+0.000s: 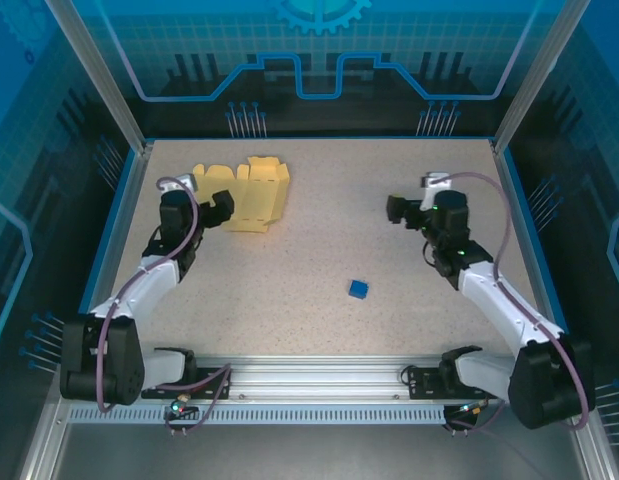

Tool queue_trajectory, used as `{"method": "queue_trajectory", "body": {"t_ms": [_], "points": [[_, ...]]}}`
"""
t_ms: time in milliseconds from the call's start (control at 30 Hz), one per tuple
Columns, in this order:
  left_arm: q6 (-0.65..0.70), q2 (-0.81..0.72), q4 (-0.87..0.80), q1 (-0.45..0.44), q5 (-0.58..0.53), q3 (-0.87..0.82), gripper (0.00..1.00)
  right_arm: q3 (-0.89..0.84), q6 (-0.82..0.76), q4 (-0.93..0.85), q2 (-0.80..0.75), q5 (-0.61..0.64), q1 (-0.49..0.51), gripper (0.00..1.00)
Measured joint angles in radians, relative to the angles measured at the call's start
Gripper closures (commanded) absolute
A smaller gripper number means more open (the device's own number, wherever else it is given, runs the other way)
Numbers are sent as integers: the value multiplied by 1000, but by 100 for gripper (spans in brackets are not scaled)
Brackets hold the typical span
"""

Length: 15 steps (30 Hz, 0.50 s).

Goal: Fold the paper box

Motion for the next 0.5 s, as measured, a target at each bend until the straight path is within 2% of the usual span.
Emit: {"method": "queue_trajectory", "body": {"t_ms": [133,233,367,500], "points": [[-2,123,-96,-82,60,83,8,93,14,-56,140,7,153,1],[26,241,-158,-144,78,187,11,157,21,-88,241,3,206,1],[87,386,-245,-210,86,338,15,201,29,-114,311,-2,232,1],[150,490,-324,-252,86,450,23,214,32,-134,315,-2,232,0]]}}
